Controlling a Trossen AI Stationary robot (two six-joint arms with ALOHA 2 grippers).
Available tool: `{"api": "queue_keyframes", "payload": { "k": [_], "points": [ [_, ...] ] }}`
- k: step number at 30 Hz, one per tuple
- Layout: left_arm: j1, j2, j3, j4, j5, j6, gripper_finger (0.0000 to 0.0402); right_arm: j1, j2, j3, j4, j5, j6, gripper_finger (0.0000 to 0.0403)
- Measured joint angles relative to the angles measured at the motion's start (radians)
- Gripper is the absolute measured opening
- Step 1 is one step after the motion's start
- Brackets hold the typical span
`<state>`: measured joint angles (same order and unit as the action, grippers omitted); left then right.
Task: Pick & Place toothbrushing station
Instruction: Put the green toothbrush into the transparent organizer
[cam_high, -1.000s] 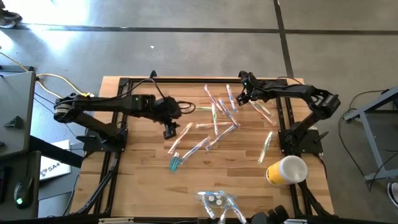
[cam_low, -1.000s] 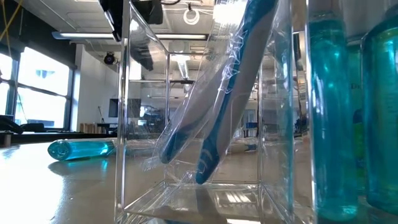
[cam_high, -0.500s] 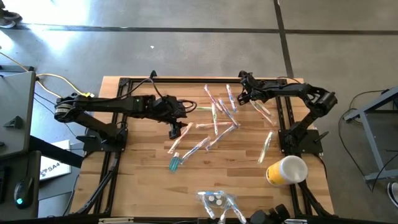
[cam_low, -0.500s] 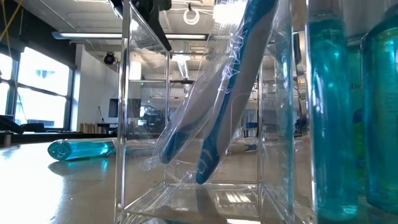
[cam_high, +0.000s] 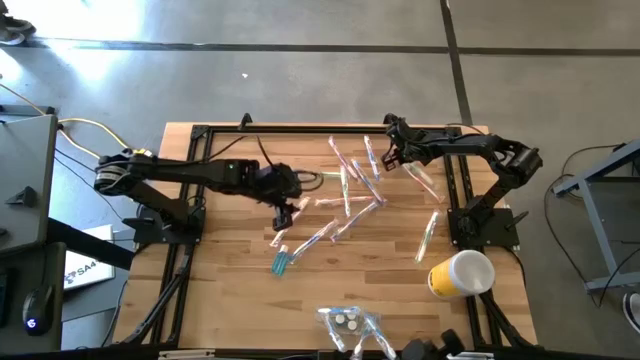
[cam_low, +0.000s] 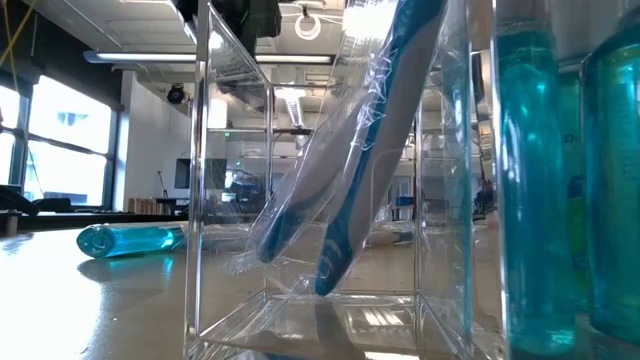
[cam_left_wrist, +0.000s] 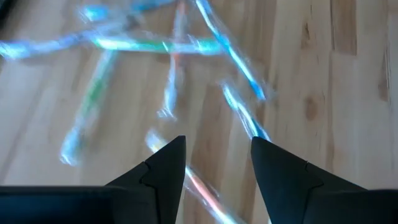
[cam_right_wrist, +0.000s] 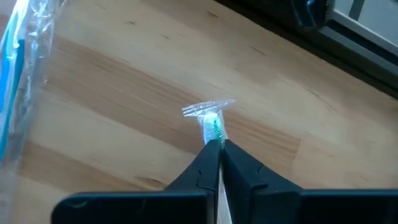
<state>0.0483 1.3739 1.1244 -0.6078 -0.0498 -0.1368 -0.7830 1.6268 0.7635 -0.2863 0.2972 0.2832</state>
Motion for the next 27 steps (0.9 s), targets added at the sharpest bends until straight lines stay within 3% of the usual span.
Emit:
{"api": "queue_keyframes", "payload": {
  "k": [12, 18, 25, 27],
  "points": [
    [-0.11, 0.005, -0.001, 0.013, -0.065, -0.002, 0.0177, 0.141, -0.099, 0.0, 0.07, 0.08, -0.154, 0.0002],
    [-0.143, 0.027, 0.0, 0.027, -0.066, -0.053, 0.0177, 0.298, -0.3, 0.0, 0.083, 0.099, -0.184, 0.0002],
    [-0.143, 0.051, 0.001, 0.089, -0.063, -0.054, 0.0177, 0.563, -0.597, 0.0, 0.089, 0.144, -0.244, 0.0002],
    [-0.151, 0.051, 0.0, 0.097, -0.017, -0.018, 0.0177, 0.647, -0.665, 0.0, 0.092, 0.136, -0.25, 0.0002]
  ]
}}
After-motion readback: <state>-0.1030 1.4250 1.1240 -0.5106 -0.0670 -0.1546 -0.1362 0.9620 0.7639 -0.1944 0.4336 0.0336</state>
